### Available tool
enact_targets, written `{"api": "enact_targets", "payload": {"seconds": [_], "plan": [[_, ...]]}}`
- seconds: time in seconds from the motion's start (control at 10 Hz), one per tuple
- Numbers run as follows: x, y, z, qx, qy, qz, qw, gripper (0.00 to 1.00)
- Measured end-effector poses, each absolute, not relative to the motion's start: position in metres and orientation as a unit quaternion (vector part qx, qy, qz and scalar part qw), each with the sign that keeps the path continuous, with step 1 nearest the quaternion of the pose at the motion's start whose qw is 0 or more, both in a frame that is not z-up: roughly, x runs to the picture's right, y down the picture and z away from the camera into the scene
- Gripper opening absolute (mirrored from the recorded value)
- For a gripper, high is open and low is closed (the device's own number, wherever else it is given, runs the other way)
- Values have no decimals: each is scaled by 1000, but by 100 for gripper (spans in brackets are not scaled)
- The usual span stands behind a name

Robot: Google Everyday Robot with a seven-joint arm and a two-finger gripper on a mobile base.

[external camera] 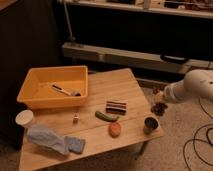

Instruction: Place grapes in metal cup

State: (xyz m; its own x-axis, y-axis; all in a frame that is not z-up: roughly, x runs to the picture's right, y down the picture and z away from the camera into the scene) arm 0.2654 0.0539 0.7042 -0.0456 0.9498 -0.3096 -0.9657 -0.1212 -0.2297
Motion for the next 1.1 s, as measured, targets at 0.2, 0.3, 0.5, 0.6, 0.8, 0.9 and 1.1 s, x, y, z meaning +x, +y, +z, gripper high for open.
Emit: {"api": "enact_targets", "payload": {"seconds": [0.2, 0.3, 0.5, 0.6, 0.8, 0.9, 1.1], "plan": [[252, 69, 725, -211, 23, 710, 672, 0], [247, 74, 733, -212, 27, 701, 680, 0], [248, 88, 745, -200, 37, 689, 695, 0], [254, 92, 746, -196, 34, 687, 699, 0], [273, 93, 743, -186, 25, 678, 710, 0], [277, 94, 744, -190, 15, 677, 711, 0], [288, 100, 749, -213, -17, 681, 700, 0]]}}
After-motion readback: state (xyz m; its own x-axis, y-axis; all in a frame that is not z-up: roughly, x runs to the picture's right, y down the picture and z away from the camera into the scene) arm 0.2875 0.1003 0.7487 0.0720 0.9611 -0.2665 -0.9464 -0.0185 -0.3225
